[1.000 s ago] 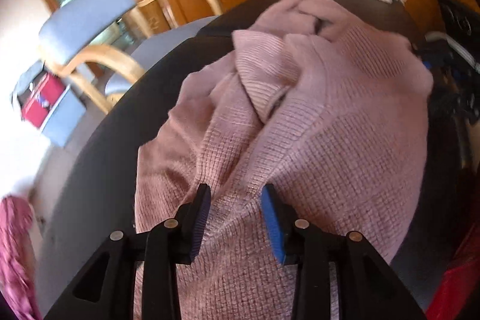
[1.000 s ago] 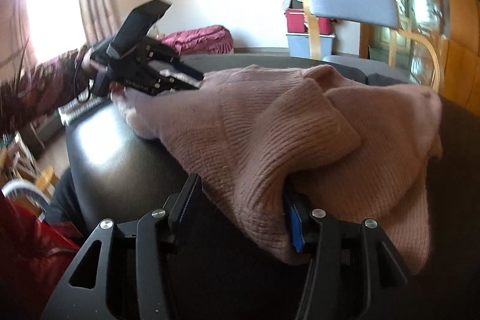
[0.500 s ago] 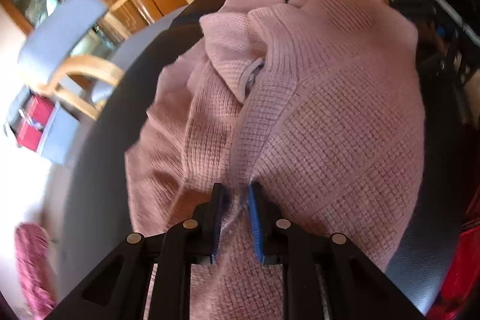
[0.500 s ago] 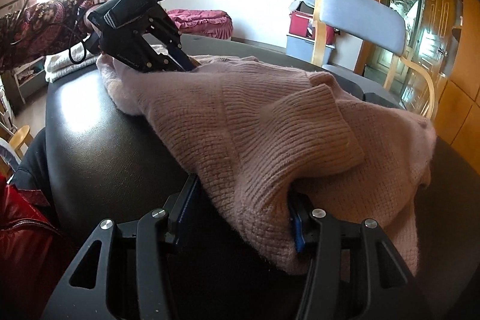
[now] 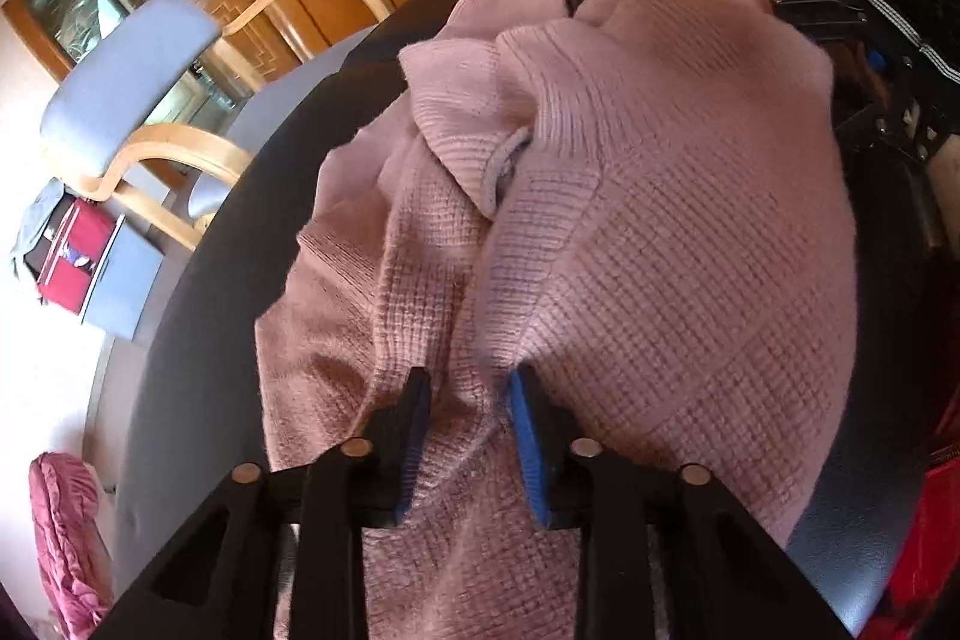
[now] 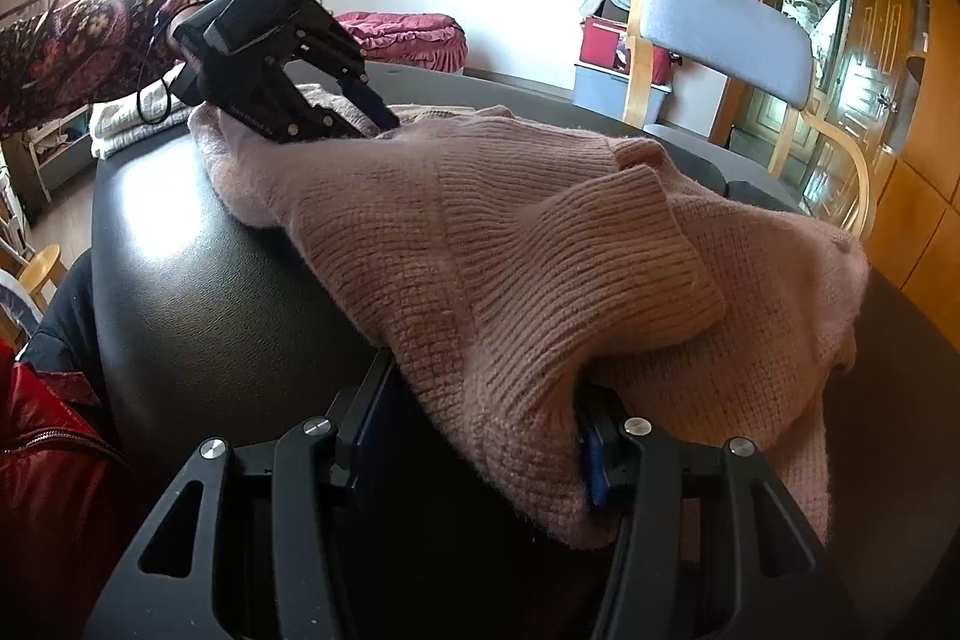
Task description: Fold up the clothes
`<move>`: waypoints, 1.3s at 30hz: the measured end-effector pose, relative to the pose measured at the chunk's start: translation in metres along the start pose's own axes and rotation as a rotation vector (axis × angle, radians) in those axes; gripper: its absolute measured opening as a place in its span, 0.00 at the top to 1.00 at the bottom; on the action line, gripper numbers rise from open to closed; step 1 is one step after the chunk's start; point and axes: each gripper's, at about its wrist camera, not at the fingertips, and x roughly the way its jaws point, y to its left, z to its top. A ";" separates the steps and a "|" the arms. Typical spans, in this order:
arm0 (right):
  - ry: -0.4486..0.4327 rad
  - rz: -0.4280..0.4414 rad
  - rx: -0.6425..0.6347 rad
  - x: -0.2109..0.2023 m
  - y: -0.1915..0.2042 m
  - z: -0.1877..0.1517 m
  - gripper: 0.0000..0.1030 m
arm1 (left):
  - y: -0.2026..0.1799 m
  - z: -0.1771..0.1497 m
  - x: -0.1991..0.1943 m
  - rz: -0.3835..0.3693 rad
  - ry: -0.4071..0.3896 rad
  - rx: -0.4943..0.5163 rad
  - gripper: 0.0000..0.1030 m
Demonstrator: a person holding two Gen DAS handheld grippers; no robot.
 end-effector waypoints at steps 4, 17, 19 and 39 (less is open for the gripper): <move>0.004 -0.053 0.002 0.007 -0.001 0.005 0.59 | -0.017 0.003 0.003 0.125 -0.010 -0.021 0.96; -0.305 -0.187 0.189 -0.032 -0.032 0.058 0.87 | -0.022 0.009 -0.086 0.386 -0.390 -0.352 0.97; -0.377 -0.202 0.211 -0.040 -0.038 0.074 0.87 | -0.018 0.011 -0.109 0.403 -0.482 -0.418 0.97; -0.931 -0.169 0.123 -0.163 -0.039 0.246 0.87 | 0.000 0.035 -0.311 0.505 -1.033 -0.591 0.97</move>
